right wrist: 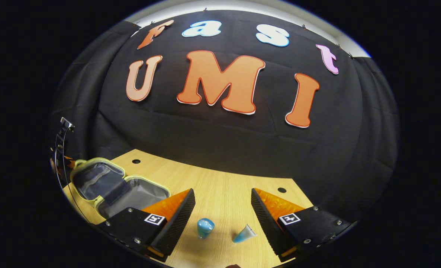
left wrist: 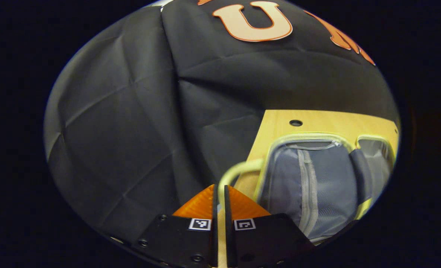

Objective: First open the suitcase, pack the skin care products into it, and then close the suitcase.

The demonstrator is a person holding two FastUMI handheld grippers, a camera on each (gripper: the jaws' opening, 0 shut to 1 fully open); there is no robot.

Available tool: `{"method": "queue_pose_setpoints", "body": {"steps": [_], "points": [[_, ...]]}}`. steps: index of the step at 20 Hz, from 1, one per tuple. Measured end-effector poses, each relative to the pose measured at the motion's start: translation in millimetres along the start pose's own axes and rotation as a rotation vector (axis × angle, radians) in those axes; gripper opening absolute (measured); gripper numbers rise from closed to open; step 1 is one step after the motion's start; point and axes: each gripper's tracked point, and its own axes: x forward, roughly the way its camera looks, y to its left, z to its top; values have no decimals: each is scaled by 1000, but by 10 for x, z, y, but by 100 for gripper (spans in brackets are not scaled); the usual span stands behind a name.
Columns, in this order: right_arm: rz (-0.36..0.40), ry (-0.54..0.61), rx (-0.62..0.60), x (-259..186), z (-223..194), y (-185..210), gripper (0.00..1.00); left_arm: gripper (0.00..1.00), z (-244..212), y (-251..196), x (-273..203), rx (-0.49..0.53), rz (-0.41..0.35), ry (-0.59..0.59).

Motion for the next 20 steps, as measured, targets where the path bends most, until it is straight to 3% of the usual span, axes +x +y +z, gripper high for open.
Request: {"method": "queue_pose_setpoints", "body": {"steps": [1,2,3,4,5,6,10,16,20], "points": [[-6,11,12,-3,-46,-26,96,6,65,-36,-28,-9,-4,-14],[-11,15,19,-9,-72,-44,96,17,156,-105,-67,-26,-21,-38],[-18,19,20,-14,-100,-88,96,19,264,-137,-142,-37,-37,-61],[-20,24,22,-22,-141,-121,95,33,376,-199,-234,-41,-45,-83],[-19,30,29,-20,-190,-157,96,36,465,-279,-362,-46,-61,-113],[-15,43,45,-27,-261,-195,96,53,583,-346,-490,-47,-66,-142],[-5,65,79,-11,-441,-364,96,86,931,-815,-967,-32,-116,-245],[39,49,41,-53,-573,-536,96,96,1198,-1720,-1586,24,-240,-357],[71,69,59,-3,-777,-580,96,98,1051,-2798,-2129,89,-370,-398]]}}
